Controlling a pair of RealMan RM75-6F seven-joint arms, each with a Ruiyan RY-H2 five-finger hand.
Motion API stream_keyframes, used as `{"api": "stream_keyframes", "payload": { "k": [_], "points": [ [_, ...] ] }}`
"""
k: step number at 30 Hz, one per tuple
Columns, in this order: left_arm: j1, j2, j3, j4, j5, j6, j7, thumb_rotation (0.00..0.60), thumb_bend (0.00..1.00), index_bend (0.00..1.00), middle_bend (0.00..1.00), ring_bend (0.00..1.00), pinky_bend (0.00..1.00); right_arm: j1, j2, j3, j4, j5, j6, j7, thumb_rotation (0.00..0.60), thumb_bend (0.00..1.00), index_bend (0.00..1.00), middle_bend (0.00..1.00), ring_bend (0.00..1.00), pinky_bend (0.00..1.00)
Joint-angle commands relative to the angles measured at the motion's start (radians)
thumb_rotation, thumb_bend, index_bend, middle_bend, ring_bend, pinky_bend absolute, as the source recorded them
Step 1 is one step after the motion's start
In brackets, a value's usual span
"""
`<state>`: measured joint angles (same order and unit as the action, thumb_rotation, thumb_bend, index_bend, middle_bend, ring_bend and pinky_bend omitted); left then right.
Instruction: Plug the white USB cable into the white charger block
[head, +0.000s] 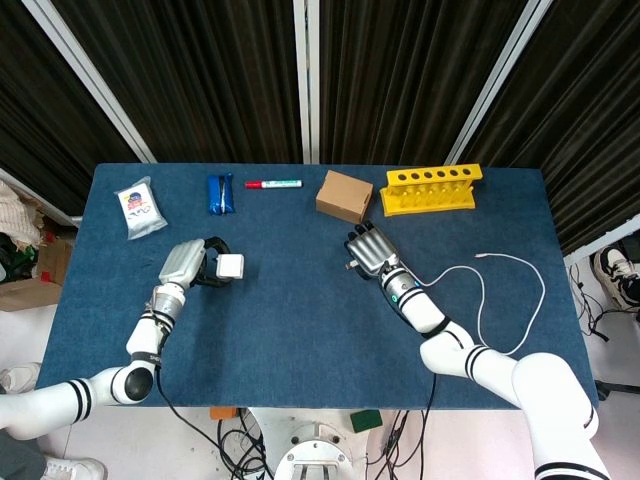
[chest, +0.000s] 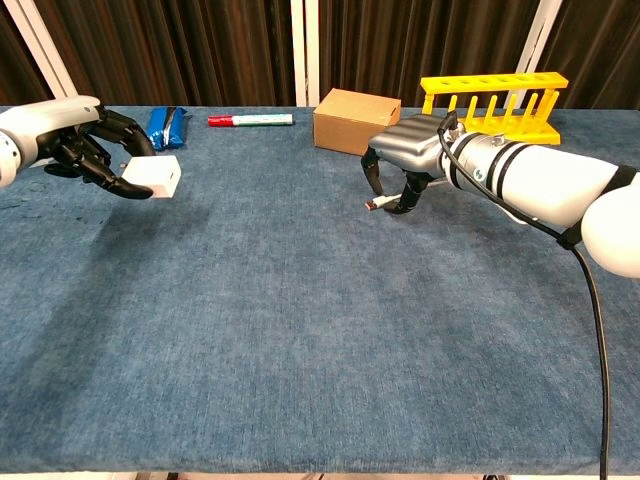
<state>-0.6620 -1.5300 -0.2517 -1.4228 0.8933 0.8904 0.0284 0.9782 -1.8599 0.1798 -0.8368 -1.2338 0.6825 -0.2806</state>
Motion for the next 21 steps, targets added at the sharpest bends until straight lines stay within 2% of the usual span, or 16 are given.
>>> {"api": "stream_keyframes", "payload": {
  "k": [1,7,12,21],
  "points": [
    [0.000,0.001,0.000,0.000,0.001,-0.001,-0.001,0.600,0.21,0.61,0.52,0.78,0.99,0.001,0.001,-0.001,0.000,-0.002,0.000,-0.002,0.600,0.37,0.55,0.33,0.16,0.19],
    [0.002,0.000,0.000,0.002,0.003,0.000,-0.005,0.600,0.21,0.61,0.52,0.78,0.99,0.004,-0.002,-0.004,0.003,-0.005,-0.003,-0.007,0.600,0.38,0.55,0.33,0.16,0.19],
    [0.003,0.000,0.000,0.006,0.001,-0.003,-0.007,0.600,0.21,0.61,0.52,0.78,0.99,0.004,-0.008,-0.007,0.013,-0.008,-0.003,-0.012,0.600,0.42,0.56,0.34,0.16,0.19],
    [0.006,0.004,-0.001,0.006,0.001,-0.006,-0.014,0.600,0.21,0.61,0.51,0.78,0.99,-0.001,-0.020,-0.013,0.026,-0.023,0.012,-0.003,0.600,0.42,0.56,0.34,0.16,0.19]
  ]
}}
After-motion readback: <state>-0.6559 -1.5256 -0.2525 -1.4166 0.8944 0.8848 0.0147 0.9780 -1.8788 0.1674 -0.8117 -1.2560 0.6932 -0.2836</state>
